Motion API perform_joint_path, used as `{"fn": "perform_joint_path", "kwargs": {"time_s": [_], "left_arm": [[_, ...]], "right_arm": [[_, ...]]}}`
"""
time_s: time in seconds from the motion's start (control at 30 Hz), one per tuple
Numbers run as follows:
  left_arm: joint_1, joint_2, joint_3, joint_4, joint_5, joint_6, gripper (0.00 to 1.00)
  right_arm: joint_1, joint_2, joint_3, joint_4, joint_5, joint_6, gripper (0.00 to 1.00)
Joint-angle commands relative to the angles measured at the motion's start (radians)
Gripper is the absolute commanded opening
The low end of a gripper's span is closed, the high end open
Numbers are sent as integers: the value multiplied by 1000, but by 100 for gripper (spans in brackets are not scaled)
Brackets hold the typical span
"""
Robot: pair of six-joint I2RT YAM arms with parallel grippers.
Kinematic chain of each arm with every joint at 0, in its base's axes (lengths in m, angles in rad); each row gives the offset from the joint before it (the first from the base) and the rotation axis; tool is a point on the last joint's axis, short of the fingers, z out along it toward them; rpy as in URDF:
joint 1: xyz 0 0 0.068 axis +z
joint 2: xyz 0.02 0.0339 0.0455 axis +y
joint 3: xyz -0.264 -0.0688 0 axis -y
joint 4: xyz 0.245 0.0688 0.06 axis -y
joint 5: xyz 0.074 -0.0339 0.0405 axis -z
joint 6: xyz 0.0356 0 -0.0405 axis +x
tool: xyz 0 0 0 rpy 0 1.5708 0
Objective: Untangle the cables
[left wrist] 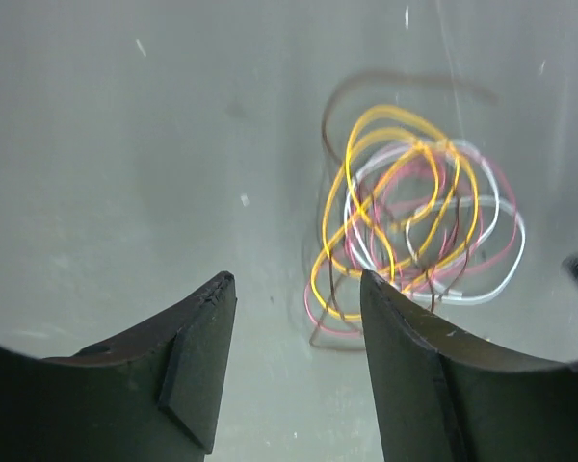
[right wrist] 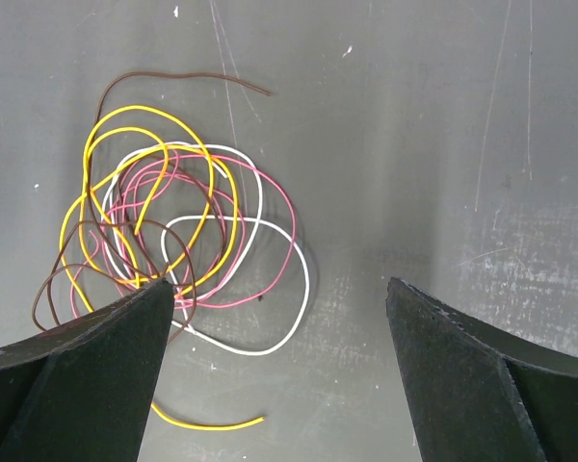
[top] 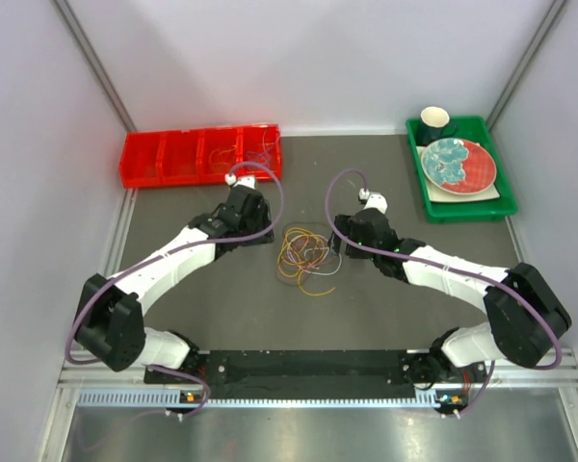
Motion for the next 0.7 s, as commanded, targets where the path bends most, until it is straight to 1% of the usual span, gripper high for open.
{"fn": "perform_joint_path", "kwargs": {"time_s": [0.0, 0.13, 0.27, 0.43, 0.67], "left_arm": [[-40, -59, -91, 49, 50, -72, 58], [-71, -70, -181, 140, 90, -138, 56], [-104, -70, -230, 180, 84, -179, 52], [-121, -43, -252, 209, 84, -196, 50], [-130, 0, -275, 257, 81, -204, 39]], "right_arm": [[13, -28, 29, 12, 4, -6, 90], [13, -20, 35, 6, 2, -6, 90], [15, -20, 35, 0, 2, -4, 90], [15, -20, 39, -3, 4, -4, 90], [13, -17, 39, -3, 1, -4, 90]]}}
